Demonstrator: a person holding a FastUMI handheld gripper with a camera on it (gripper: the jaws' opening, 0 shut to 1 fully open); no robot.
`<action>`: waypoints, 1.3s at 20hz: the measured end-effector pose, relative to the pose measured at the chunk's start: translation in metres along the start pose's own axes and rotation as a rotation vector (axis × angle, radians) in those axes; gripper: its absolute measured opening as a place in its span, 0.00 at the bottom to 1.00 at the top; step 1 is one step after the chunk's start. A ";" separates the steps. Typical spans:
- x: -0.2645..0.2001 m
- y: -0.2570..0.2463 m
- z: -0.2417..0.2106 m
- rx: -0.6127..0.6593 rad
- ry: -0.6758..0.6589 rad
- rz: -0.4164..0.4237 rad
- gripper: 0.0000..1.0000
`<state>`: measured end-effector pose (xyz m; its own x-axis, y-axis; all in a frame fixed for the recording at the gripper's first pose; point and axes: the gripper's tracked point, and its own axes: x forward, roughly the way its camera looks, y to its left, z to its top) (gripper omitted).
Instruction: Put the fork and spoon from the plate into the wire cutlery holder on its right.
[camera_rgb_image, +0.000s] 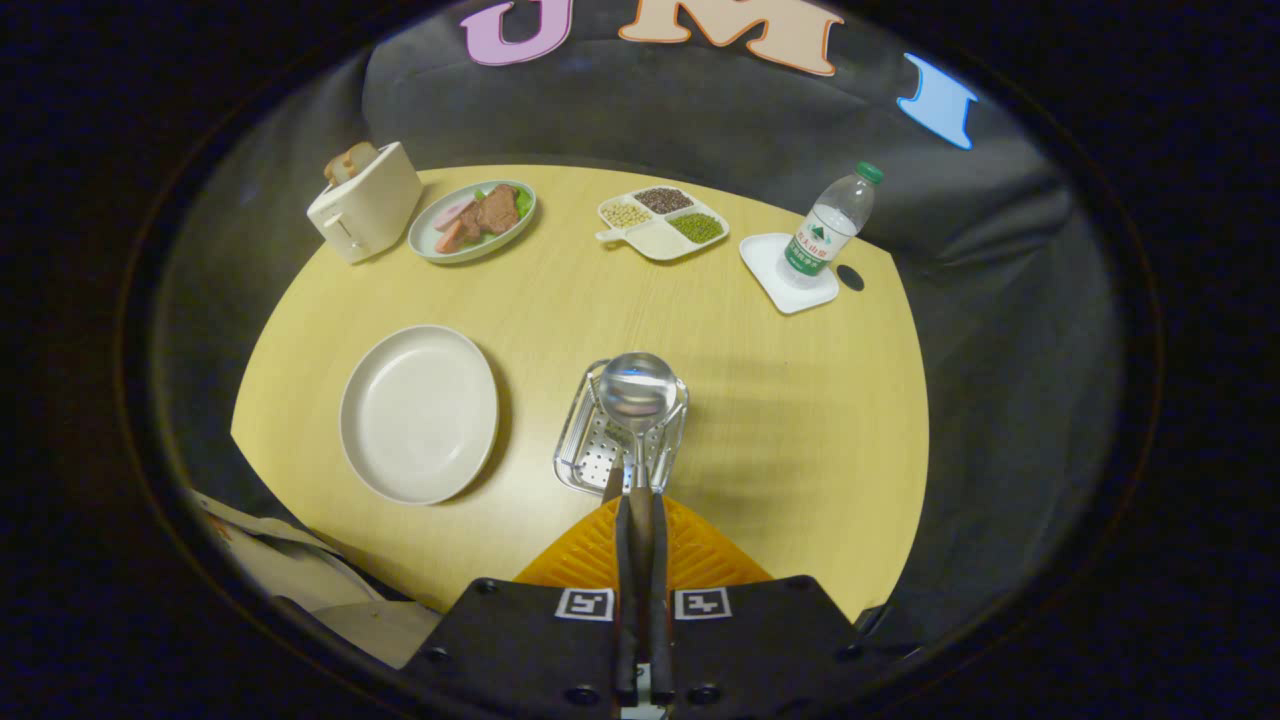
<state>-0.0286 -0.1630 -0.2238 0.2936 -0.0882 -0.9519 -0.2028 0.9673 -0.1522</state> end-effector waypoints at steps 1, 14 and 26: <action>0.000 0.000 0.000 0.000 -0.002 0.004 0.10; -0.015 0.004 0.021 0.123 -0.144 0.062 0.62; -0.087 0.021 0.078 0.175 -0.703 -0.007 1.00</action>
<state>0.0147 -0.1169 -0.1237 0.8377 0.0226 -0.5456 -0.0638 0.9963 -0.0567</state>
